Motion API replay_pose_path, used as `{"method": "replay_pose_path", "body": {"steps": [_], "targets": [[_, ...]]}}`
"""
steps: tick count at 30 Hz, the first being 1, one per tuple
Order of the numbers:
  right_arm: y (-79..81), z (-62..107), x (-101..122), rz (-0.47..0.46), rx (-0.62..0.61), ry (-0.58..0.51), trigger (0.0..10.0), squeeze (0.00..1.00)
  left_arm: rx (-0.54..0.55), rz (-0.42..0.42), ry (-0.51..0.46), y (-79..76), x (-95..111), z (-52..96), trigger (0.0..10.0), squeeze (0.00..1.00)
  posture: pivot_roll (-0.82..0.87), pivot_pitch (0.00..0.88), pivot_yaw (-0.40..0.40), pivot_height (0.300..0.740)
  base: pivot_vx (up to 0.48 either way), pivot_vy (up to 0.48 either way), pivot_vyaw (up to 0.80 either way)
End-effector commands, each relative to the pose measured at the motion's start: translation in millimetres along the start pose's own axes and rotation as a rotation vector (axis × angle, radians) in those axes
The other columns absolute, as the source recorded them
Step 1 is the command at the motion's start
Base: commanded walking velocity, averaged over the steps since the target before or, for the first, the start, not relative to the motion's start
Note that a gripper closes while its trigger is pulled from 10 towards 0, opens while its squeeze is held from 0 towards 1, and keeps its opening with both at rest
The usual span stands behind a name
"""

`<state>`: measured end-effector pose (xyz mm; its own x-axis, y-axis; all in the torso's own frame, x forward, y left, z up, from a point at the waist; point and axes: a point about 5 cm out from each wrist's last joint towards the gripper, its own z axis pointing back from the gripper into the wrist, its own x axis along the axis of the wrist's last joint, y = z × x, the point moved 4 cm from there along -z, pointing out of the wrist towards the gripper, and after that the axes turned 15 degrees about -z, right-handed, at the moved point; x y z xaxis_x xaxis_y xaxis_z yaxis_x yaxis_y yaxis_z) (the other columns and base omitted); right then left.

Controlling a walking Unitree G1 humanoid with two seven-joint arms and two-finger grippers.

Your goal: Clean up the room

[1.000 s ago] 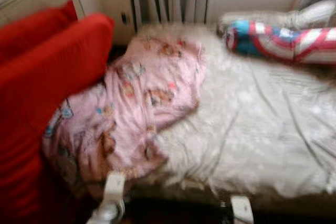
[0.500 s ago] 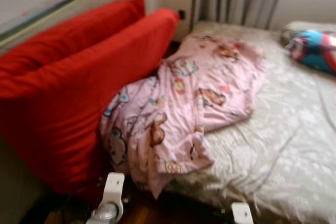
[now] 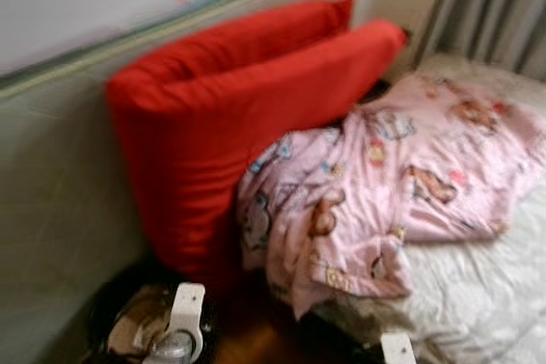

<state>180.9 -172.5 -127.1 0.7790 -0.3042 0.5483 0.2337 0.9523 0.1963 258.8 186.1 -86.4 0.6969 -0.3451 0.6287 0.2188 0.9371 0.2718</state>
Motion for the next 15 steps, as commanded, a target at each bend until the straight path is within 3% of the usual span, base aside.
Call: {"method": "replay_pose_path", "body": {"steps": [1,12,15], "targets": [[-4.7,2.1,-6.3,-0.02,-0.015,0.008,10.0,0.0,-0.013,-0.014,0.001,-3.5,-0.2,0.0,10.0,0.0,-0.03,0.03,-0.036,0.74,0.0,0.0,0.0],[-6.9,2.4,-6.0,-0.048,-0.023,0.003,10.0,0.0,-0.018,-0.002,-0.002,-5.0,0.2,0.0,10.0,0.0,-0.02,0.027,-0.041,0.74,0.0,0.0,0.0],[-7.2,2.5,-6.3,-0.048,-0.024,0.005,10.0,0.0,-0.02,-0.001,-0.002,-5.4,0.4,0.0,10.0,0.0,-0.02,0.025,-0.044,0.74,0.0,0.0,-0.63]]}}
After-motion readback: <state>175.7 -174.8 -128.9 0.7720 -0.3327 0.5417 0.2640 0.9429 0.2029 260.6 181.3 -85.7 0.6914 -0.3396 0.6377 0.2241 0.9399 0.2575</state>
